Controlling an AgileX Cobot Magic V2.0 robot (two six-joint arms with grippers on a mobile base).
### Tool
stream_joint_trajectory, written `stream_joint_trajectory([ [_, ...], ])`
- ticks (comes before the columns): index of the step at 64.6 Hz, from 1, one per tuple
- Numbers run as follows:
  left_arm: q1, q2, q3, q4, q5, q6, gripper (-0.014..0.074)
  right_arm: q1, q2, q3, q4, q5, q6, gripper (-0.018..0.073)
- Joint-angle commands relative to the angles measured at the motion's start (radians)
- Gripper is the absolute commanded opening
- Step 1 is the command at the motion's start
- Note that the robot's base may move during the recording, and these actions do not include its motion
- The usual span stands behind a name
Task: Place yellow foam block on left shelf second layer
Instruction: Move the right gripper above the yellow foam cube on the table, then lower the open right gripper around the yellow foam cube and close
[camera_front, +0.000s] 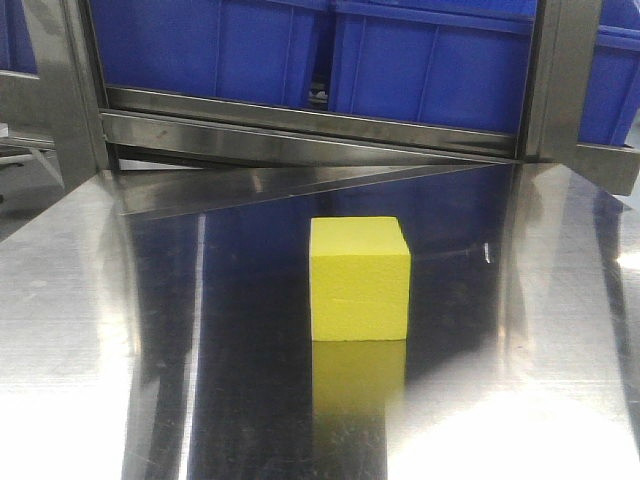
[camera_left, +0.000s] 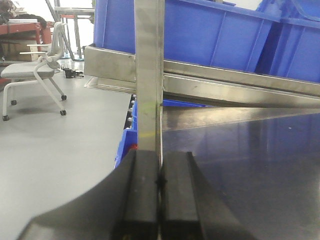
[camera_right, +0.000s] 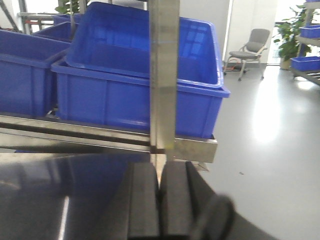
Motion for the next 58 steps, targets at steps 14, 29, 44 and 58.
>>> stream_joint_trajectory([
  [14,-0.006,-0.002,0.026,-0.002,-0.082,-0.004,0.0136,0.172,0.331,-0.288,0.006,0.050,-0.006,0.0058],
  [29,-0.006,-0.002,0.026,-0.002,-0.082,-0.004,0.0136,0.374,0.602,-0.494,0.009,0.238,-0.006,0.0146],
  [44,-0.006,-0.002,0.026,-0.002,-0.082,-0.004,0.0136,0.570,0.835,-0.655,0.012,0.367,0.034,0.0597],
  [58,-0.006,-0.002,0.026,-0.002,-0.082,-0.004,0.0136,0.700,1.030,-0.800,-0.028,0.485,0.038,0.0624],
])
